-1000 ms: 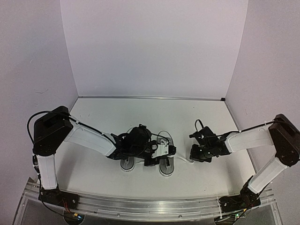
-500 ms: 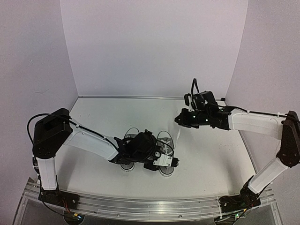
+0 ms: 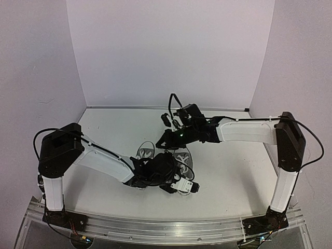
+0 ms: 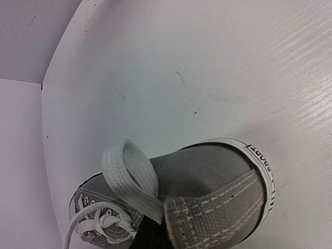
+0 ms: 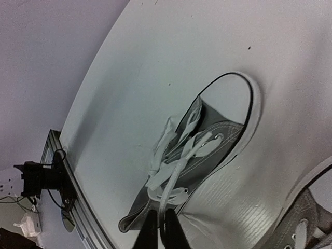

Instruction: Tie the shoes

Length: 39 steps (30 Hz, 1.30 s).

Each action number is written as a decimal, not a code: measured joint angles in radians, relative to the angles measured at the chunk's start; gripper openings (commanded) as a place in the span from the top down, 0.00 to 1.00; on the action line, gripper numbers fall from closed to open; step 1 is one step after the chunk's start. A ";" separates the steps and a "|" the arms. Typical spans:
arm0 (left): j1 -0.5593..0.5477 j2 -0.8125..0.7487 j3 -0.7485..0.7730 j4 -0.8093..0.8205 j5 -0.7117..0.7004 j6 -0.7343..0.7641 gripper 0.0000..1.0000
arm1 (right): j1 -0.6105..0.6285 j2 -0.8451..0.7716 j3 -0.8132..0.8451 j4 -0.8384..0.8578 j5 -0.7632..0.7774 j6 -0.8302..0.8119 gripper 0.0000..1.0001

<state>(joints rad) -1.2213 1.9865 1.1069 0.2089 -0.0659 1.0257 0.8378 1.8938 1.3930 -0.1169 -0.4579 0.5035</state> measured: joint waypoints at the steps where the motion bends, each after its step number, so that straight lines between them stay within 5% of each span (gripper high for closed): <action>1: -0.001 0.000 0.000 0.000 -0.006 0.004 1.00 | 0.007 0.014 0.012 -0.004 -0.020 -0.005 0.69; 6: -0.005 0.000 0.000 0.000 -0.017 0.024 1.00 | 0.015 0.030 0.040 -0.024 -0.088 -0.009 0.38; 15: -0.006 0.000 0.001 -0.004 -0.016 -0.001 1.00 | -0.057 -0.062 0.030 -0.037 -0.108 -0.032 0.31; 25: 0.090 -0.010 0.065 -0.115 0.223 -0.228 1.00 | -0.185 -0.485 -0.201 -0.018 -0.042 -0.070 0.33; 39: 0.268 0.064 0.293 -0.285 0.678 -0.530 1.00 | -0.195 -0.774 -0.614 0.005 0.030 -0.089 0.53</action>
<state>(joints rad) -0.9536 2.0509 1.4000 -0.0766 0.6119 0.4953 0.6426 1.1197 0.7792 -0.1119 -0.4275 0.4145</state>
